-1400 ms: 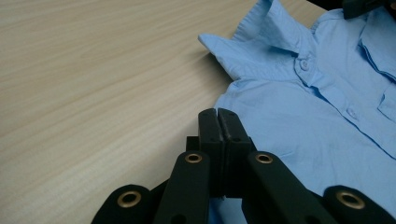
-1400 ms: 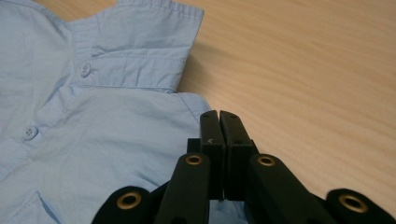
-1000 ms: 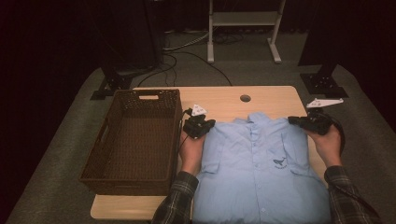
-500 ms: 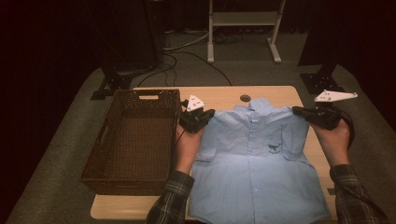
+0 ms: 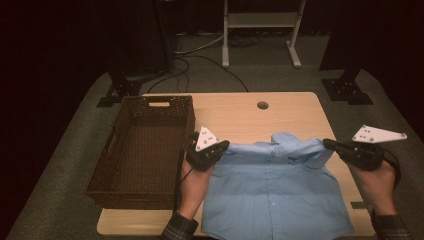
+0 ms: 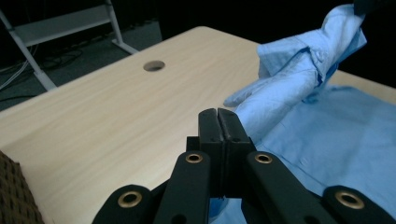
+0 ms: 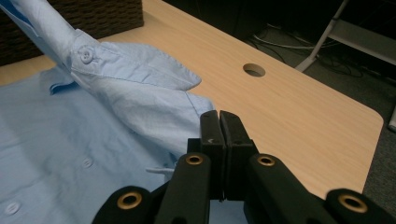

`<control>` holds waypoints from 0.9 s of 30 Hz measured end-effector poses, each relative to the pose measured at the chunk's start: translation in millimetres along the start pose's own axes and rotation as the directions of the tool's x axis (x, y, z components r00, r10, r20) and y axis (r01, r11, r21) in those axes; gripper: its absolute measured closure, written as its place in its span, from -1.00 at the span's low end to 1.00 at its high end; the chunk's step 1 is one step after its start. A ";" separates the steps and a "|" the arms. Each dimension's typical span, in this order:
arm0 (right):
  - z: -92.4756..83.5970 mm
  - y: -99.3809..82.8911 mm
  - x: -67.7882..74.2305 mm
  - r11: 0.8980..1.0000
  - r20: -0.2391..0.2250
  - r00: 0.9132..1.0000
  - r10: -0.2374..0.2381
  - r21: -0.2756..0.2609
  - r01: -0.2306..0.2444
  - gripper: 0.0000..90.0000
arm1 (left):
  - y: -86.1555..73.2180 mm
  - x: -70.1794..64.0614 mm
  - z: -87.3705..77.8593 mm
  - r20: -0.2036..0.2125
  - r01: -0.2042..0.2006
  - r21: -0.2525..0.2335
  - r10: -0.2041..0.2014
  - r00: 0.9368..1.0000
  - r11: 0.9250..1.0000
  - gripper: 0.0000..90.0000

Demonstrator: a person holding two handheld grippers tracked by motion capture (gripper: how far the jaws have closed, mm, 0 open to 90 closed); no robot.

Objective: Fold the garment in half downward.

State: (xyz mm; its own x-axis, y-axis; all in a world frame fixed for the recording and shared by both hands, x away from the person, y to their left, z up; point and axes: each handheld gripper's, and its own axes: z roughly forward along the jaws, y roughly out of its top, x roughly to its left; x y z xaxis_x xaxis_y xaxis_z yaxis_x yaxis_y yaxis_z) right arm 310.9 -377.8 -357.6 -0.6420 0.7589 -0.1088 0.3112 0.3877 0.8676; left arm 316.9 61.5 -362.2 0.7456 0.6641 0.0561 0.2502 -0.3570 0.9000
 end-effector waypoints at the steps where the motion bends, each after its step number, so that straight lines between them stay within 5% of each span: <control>1: -2.7 -2.1 3.7 1.000 0.000 1.000 -0.004 0.001 0.004 1.00 | -4.8 -6.4 -4.9 0.003 -0.006 0.004 0.006 1.000 1.000 1.00; 9: -24.1 -42.0 48.3 0.998 -0.006 0.999 -0.034 0.060 0.034 1.00 | -26.3 -44.4 -24.4 0.003 -0.080 0.049 0.080 0.997 0.996 1.00; 13: -26.1 -61.3 60.6 0.995 -0.018 1.000 -0.023 0.099 0.024 1.00 | -42.9 -57.8 -25.3 0.029 -0.084 0.091 0.081 0.996 0.992 1.00; 20: -20.5 -99.0 82.2 0.977 -0.065 0.998 0.002 0.211 0.012 1.00 | -83.8 -69.8 -21.6 0.095 -0.048 0.200 0.030 0.995 0.979 1.00; 27: -7.9 -123.6 94.7 0.951 -0.122 0.992 0.042 0.309 -0.002 1.00 | -119.6 -68.9 -10.5 0.157 -0.006 0.317 -0.046 0.987 0.949 0.99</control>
State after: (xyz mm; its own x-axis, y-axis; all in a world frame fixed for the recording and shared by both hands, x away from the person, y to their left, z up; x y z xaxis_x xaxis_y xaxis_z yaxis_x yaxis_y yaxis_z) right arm 206.0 -357.9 -471.3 -0.7092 0.7049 -0.0127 0.5136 0.5289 0.6757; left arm 229.1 65.3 -469.2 0.8208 0.5687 -0.0543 0.4287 -0.5504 0.7164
